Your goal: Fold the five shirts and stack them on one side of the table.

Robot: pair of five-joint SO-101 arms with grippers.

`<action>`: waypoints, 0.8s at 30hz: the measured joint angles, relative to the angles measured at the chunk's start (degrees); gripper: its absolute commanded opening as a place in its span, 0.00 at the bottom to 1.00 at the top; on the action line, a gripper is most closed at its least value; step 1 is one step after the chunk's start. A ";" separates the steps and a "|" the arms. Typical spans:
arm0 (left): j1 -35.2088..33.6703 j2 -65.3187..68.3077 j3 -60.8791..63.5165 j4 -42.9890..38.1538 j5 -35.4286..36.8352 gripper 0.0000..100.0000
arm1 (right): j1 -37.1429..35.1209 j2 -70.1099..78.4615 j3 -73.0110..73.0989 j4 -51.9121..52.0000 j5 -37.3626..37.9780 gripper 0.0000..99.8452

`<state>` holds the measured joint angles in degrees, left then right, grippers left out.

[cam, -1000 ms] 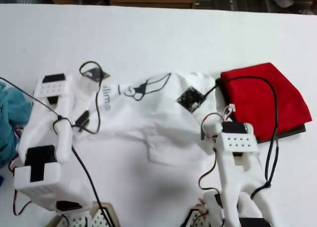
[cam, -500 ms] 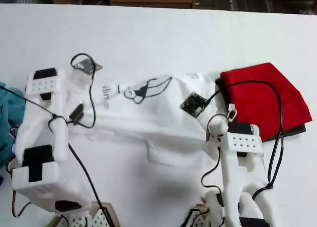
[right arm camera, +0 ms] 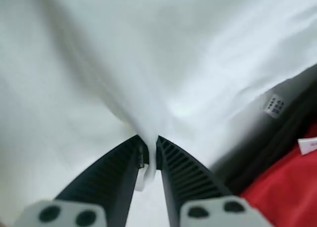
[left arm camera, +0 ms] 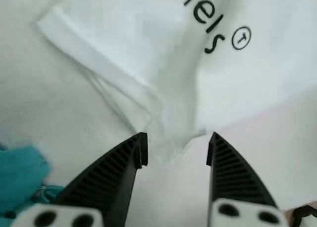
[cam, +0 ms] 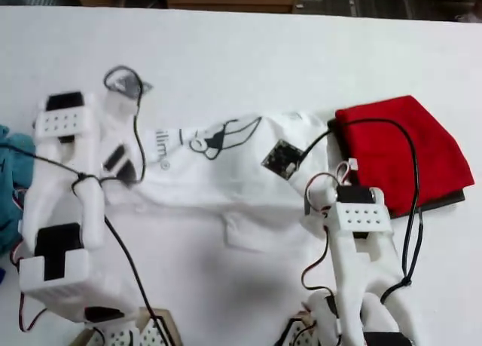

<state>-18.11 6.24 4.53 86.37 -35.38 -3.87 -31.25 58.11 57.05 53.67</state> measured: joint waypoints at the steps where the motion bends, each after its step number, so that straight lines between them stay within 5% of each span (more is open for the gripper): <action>1: 0.00 0.00 -2.90 1.41 0.09 0.22 | 0.00 0.00 0.00 -0.70 0.00 0.02; 18: -5.27 17.67 -7.21 0.70 -3.16 0.22 | -0.70 0.09 0.00 -6.77 0.00 0.02; 24: -5.19 15.65 -7.21 8.00 -8.44 0.22 | -0.70 0.09 0.00 -7.56 0.00 0.02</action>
<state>-23.30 21.89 -2.68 94.37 -43.82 -4.57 -31.16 58.11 49.49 53.67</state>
